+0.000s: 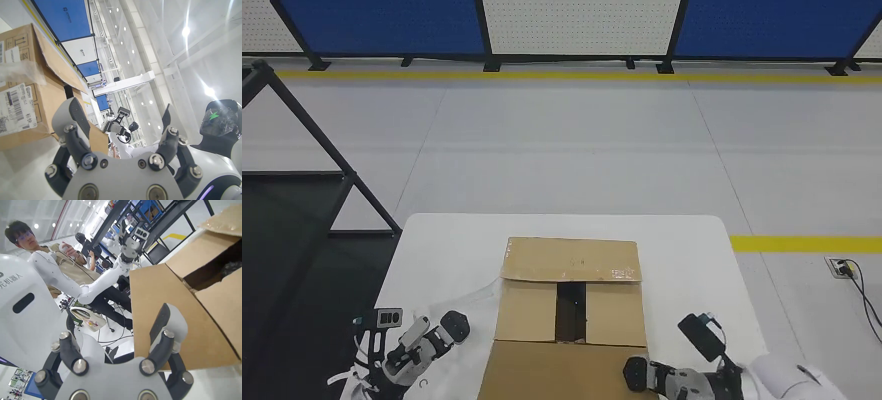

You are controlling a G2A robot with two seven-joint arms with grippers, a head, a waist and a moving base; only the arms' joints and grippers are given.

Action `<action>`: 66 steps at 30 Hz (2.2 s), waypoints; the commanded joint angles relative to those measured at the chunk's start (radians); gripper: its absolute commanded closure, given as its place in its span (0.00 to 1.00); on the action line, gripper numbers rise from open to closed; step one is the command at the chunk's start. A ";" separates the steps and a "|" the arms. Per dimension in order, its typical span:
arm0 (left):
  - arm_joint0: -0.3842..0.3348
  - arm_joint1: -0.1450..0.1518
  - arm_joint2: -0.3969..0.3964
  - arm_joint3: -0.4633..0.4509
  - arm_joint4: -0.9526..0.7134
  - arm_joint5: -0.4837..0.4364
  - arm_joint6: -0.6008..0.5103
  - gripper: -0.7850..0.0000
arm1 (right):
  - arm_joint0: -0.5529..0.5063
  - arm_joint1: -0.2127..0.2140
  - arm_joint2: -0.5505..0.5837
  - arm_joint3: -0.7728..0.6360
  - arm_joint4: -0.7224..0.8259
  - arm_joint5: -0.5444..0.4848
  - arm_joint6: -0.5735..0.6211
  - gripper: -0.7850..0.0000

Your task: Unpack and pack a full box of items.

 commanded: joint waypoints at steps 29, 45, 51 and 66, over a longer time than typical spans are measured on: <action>0.000 0.000 0.000 0.000 0.000 0.000 0.000 0.00 | 0.050 0.009 -0.106 0.086 -0.052 -0.064 -0.065 0.00; 0.000 0.000 0.000 0.000 0.000 0.000 0.000 0.00 | 0.274 -0.010 -0.098 0.167 0.129 0.425 -0.256 0.00; 0.000 0.000 0.000 0.000 0.000 0.000 0.000 0.00 | 0.274 -0.010 -0.098 0.167 0.129 0.425 -0.256 0.00; 0.015 0.001 -0.007 -0.029 0.001 -0.009 0.036 0.00 | 0.364 -0.061 -0.178 0.330 0.246 0.609 -0.373 0.00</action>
